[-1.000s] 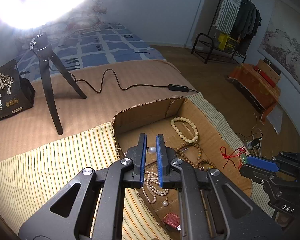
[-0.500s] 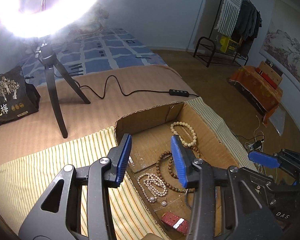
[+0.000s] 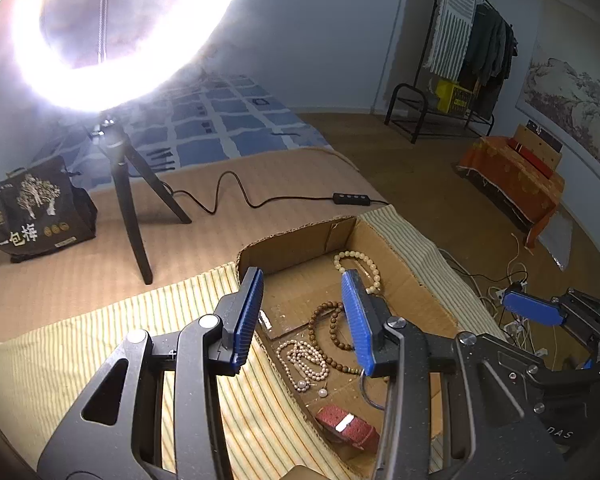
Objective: Organize jewelry
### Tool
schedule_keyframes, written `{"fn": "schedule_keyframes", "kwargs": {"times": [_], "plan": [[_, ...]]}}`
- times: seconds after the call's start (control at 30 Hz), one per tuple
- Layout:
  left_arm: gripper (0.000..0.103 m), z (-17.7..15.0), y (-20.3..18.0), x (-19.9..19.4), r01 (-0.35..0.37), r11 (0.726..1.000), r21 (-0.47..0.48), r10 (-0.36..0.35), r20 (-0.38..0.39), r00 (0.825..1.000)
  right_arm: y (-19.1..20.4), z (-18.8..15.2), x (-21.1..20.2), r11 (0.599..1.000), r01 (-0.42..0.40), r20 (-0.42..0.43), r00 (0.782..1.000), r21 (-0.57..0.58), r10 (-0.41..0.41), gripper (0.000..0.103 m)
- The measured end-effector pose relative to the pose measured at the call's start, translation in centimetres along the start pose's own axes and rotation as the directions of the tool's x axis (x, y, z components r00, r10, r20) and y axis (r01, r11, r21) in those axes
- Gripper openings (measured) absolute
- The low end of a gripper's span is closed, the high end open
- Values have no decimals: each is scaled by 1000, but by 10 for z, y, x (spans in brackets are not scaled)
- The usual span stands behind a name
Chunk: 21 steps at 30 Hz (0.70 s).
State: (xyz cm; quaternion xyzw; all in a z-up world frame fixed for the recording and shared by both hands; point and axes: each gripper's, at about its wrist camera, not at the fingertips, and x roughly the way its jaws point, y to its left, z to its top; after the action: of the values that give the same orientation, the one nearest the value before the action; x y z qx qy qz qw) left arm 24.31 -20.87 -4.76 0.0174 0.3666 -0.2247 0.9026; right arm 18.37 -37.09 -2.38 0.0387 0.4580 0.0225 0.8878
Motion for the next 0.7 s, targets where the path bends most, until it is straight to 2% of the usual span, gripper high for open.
{"fn": "schedule_keyframes", "kwargs": {"times": [0.3, 0.47, 0.7], "plan": [[41, -7, -3, -47, -5, 1000, 23, 4, 49, 999, 2, -3, -31, 1000, 15, 53, 998, 2, -15, 54], [42, -16, -1, -78, -9, 1000, 28, 7, 77, 997, 7, -5, -50, 1000, 21, 98, 995, -3, -21, 61], [42, -31, 5, -113, -29, 999, 30, 26, 97, 995, 18, -8, -64, 1000, 12, 134, 991, -22, -9, 62]]}}
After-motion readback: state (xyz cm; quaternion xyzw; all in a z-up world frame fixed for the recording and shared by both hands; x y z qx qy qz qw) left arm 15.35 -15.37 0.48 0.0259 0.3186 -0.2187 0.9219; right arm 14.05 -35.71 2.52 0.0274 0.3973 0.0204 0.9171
